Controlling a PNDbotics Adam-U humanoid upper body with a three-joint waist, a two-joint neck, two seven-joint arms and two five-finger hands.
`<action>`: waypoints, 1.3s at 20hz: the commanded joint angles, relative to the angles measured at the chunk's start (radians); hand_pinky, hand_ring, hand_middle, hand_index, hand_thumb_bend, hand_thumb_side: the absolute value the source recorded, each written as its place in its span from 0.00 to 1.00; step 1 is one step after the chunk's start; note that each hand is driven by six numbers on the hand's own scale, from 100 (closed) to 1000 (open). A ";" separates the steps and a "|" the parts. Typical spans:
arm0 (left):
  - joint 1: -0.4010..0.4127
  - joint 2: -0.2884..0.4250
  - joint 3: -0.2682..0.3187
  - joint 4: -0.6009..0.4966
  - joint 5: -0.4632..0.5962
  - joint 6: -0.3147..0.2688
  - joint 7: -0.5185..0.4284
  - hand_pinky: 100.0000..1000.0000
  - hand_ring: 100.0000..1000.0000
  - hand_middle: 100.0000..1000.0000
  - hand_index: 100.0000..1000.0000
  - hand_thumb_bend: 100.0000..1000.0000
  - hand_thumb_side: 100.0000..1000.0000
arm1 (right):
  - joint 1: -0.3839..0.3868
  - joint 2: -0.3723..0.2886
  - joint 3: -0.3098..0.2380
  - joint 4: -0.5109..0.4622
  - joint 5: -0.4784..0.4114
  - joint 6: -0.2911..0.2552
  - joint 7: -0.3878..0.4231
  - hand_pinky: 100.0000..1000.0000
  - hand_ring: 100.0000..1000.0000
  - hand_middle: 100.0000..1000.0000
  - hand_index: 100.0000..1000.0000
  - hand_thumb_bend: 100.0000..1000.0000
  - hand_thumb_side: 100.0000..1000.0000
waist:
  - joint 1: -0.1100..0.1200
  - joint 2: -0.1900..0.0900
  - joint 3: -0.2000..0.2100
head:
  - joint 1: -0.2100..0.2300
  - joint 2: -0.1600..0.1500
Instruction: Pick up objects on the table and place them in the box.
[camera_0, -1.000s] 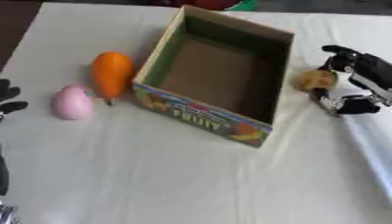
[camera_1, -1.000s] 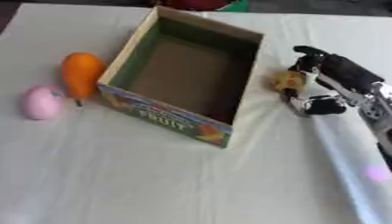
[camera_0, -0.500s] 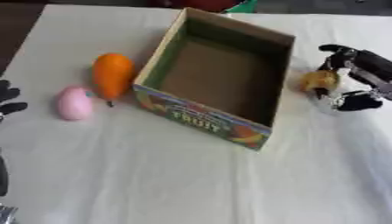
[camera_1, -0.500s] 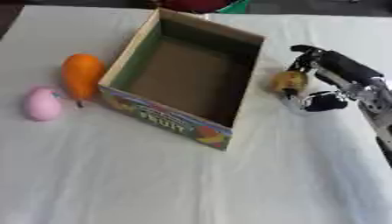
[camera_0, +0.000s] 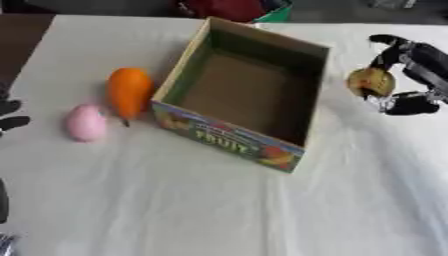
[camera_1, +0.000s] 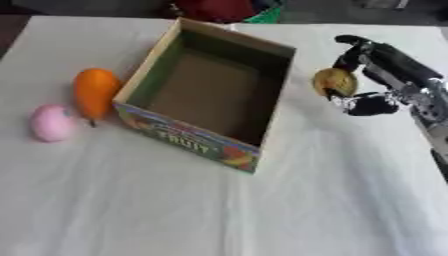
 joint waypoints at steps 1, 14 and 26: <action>0.001 0.021 0.005 -0.017 0.008 0.001 0.002 0.62 0.69 0.66 0.65 0.00 0.91 | -0.021 -0.048 -0.009 -0.042 -0.026 0.007 -0.008 0.55 1.00 0.07 0.27 0.00 0.11 | 0.000 -0.033 -0.003 | -0.004 0.003; 0.001 0.033 0.003 -0.017 0.025 0.001 0.005 0.62 0.69 0.66 0.65 0.00 0.89 | -0.120 -0.027 0.031 -0.131 -0.148 0.010 0.037 0.42 1.00 0.01 0.19 0.00 0.13 | -0.007 -0.051 0.005 | -0.021 0.013; -0.011 0.045 -0.009 -0.017 0.051 -0.012 -0.002 0.62 0.69 0.66 0.64 0.00 0.88 | -0.268 0.120 0.076 -0.052 -0.150 0.022 0.093 0.39 1.00 0.00 0.18 0.00 0.14 | -0.014 -0.057 0.035 | -0.062 0.026</action>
